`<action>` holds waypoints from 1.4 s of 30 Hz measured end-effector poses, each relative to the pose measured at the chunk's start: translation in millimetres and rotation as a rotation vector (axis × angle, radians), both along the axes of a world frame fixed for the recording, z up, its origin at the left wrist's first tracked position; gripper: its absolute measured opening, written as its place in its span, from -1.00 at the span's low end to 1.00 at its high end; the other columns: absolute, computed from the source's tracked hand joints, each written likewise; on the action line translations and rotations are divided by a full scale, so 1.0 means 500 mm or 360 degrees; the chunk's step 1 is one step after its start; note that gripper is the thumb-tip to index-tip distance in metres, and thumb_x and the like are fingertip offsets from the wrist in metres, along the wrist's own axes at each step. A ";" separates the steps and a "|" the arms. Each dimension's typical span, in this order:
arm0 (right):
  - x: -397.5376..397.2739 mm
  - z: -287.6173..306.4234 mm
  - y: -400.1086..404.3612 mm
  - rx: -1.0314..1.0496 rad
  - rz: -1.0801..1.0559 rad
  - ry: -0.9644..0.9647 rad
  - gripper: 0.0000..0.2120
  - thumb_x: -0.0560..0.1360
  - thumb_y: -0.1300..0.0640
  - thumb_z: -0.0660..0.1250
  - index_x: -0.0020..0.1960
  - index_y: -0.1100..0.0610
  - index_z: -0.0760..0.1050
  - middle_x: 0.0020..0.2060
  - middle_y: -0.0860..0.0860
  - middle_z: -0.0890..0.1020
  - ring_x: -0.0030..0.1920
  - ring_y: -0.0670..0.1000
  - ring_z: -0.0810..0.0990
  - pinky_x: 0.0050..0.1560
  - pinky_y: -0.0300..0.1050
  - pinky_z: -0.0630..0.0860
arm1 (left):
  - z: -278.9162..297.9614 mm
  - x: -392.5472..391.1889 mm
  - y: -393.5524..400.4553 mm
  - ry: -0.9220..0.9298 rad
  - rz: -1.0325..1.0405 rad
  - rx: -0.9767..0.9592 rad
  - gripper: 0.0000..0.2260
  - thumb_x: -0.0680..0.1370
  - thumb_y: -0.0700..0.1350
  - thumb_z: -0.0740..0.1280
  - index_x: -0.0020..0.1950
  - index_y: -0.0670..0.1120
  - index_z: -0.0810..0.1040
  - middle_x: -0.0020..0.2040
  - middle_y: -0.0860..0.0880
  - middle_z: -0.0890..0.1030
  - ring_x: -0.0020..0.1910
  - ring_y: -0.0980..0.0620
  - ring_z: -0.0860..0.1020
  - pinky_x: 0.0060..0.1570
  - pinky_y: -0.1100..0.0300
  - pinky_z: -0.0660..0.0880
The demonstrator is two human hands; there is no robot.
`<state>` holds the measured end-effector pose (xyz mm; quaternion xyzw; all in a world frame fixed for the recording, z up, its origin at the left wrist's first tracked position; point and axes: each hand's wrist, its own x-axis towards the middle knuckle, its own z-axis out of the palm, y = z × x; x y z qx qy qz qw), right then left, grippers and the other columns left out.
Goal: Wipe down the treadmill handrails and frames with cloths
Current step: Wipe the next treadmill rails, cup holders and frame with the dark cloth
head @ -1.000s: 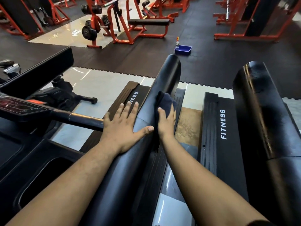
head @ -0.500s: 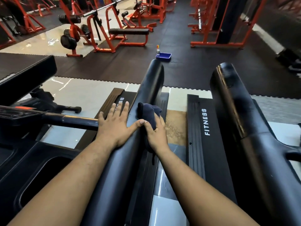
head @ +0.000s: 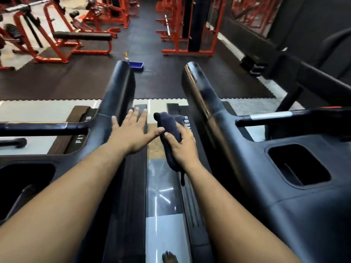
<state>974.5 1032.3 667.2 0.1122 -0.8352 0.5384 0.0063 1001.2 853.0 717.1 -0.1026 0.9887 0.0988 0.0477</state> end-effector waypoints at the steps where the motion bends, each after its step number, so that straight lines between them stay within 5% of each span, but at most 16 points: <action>1: -0.003 0.006 0.023 -0.0033 -0.0045 0.0004 -0.53 0.58 0.04 0.42 0.46 0.08 0.49 0.45 0.15 0.46 0.47 0.16 0.40 0.47 0.12 0.33 | 0.004 -0.007 0.024 0.0001 -0.0034 0.0053 0.11 0.24 0.66 -0.29 0.69 0.10 -0.16 0.70 0.02 -0.17 0.67 0.05 -0.16 0.56 -0.32 -0.23; 3: -0.012 0.013 0.053 -0.0140 -0.0081 -0.0021 -0.58 0.60 0.10 0.40 0.43 0.18 0.51 0.39 0.18 0.52 0.42 0.16 0.46 0.44 0.14 0.37 | 0.009 -0.019 0.066 0.0025 -0.0070 0.0290 0.05 0.31 0.63 -0.20 0.70 0.08 -0.11 0.70 0.02 -0.11 0.67 0.03 -0.09 0.58 -0.28 -0.16; 6: -0.010 0.016 0.062 -0.0316 -0.0077 -0.0102 -0.58 0.61 0.12 0.37 0.44 0.20 0.49 0.37 0.19 0.53 0.41 0.15 0.48 0.45 0.13 0.39 | -0.001 -0.023 0.121 0.0148 -0.0231 0.1158 -0.19 0.52 0.46 0.02 0.66 0.04 0.16 0.64 0.01 0.25 0.63 0.03 0.18 0.57 0.03 0.17; 8: 0.002 0.005 0.054 -0.0257 -0.0108 -0.0091 -0.52 0.61 0.05 0.37 0.50 0.12 0.44 0.46 0.15 0.45 0.48 0.13 0.41 0.50 0.08 0.33 | -0.007 -0.012 0.148 0.0110 -0.0414 0.1691 -0.41 0.63 0.33 0.11 0.54 0.04 0.40 0.46 0.06 0.53 0.49 0.08 0.44 0.43 0.23 0.36; 10: 0.023 -0.005 0.045 -0.0138 -0.0109 -0.0153 -0.43 0.62 -0.02 0.35 0.59 0.00 0.31 0.58 0.10 0.28 0.57 0.13 0.24 0.56 0.12 0.21 | -0.010 -0.004 0.157 0.0040 -0.0346 0.1938 -0.49 0.62 0.29 0.22 0.43 0.01 0.53 0.30 0.02 0.66 0.34 0.08 0.58 0.32 0.21 0.49; 13: 0.066 0.003 0.045 -0.0145 -0.0013 -0.0228 -0.39 0.61 -0.03 0.36 0.61 -0.11 0.26 0.61 0.02 0.19 0.59 0.12 0.16 0.57 0.18 0.20 | -0.019 0.031 0.156 0.0271 -0.0083 0.1900 -0.73 0.59 0.07 0.43 0.25 0.02 0.61 0.11 0.05 0.73 0.15 0.08 0.68 0.09 0.26 0.58; 16: 0.111 0.026 0.079 -0.0202 -0.0013 -0.0125 -0.41 0.56 0.07 0.45 0.55 -0.03 0.38 0.55 0.04 0.32 0.55 0.05 0.28 0.56 0.12 0.25 | -0.021 0.070 0.160 0.0417 0.0126 0.1906 -0.81 0.56 -0.12 0.44 0.17 0.01 0.65 0.03 0.02 0.74 0.07 0.05 0.69 0.12 0.10 0.59; 19: 0.150 0.046 0.129 -0.0247 -0.0192 -0.0076 -0.42 0.57 0.02 0.45 0.53 0.07 0.38 0.47 0.08 0.44 0.48 0.02 0.40 0.54 0.06 0.30 | -0.004 0.116 0.167 0.0378 0.0082 0.1965 -0.81 0.47 -0.11 0.37 0.00 0.12 0.69 -0.07 0.06 0.75 -0.05 0.11 0.67 0.02 0.13 0.56; 23: 0.180 0.084 0.191 -0.0470 -0.0291 -0.0276 -0.36 0.60 -0.02 0.41 0.58 0.10 0.26 0.46 0.11 0.47 0.43 0.04 0.47 0.51 0.02 0.36 | 0.026 0.159 0.202 0.0327 0.0000 0.2083 -0.71 0.40 -0.08 0.34 0.09 -0.05 0.66 -0.02 -0.04 0.73 0.02 -0.02 0.65 0.09 0.04 0.57; 28: 0.225 0.126 0.266 -0.0390 -0.0378 -0.0114 -0.72 0.53 0.02 0.51 0.17 0.07 0.56 0.06 0.00 0.70 0.15 0.03 0.66 0.26 0.02 0.57 | 0.035 0.196 0.278 0.0393 -0.0158 0.2186 -0.63 0.45 0.01 0.41 0.20 -0.12 0.63 0.11 -0.10 0.73 0.17 -0.02 0.66 0.27 -0.06 0.55; 31: 0.244 0.164 0.321 -0.0168 -0.0572 0.0075 -0.69 0.51 -0.02 0.49 0.18 0.01 0.50 0.03 -0.08 0.64 0.09 -0.04 0.60 0.20 -0.07 0.53 | 0.022 0.212 0.335 0.0465 -0.0222 0.2195 -0.56 0.45 0.15 0.50 0.25 -0.03 0.61 0.15 -0.01 0.72 0.21 0.00 0.66 0.29 -0.08 0.55; 34: 0.280 0.194 0.387 0.0098 -0.0748 0.0262 -0.60 0.54 -0.04 0.44 0.30 0.02 0.42 0.20 0.00 0.56 0.21 0.03 0.53 0.19 -0.11 0.43 | 0.000 0.215 0.416 0.0483 -0.0184 0.2278 -0.60 0.46 0.19 0.50 0.21 0.03 0.62 0.13 0.00 0.73 0.18 0.00 0.67 0.26 -0.10 0.56; 37: 0.340 0.199 0.439 0.0498 -0.0951 0.0732 -0.45 0.57 -0.05 0.35 0.50 0.09 0.35 0.43 0.13 0.42 0.42 0.15 0.39 0.40 0.11 0.32 | -0.028 0.213 0.517 0.0418 -0.0032 0.2338 -0.67 0.53 0.16 0.45 0.16 -0.02 0.59 0.08 -0.02 0.72 0.16 -0.02 0.67 0.21 -0.03 0.59; 42: 0.381 0.106 0.471 0.1667 -0.0268 0.0131 -0.26 0.54 -0.48 -0.05 0.65 -0.21 0.00 0.68 0.00 -0.01 0.66 0.07 -0.14 0.48 0.53 -0.18 | -0.092 0.190 0.564 0.0523 0.0002 0.1311 -0.65 0.66 0.11 0.28 0.31 -0.10 0.51 0.34 -0.14 0.51 0.40 -0.17 0.41 0.41 -0.10 0.31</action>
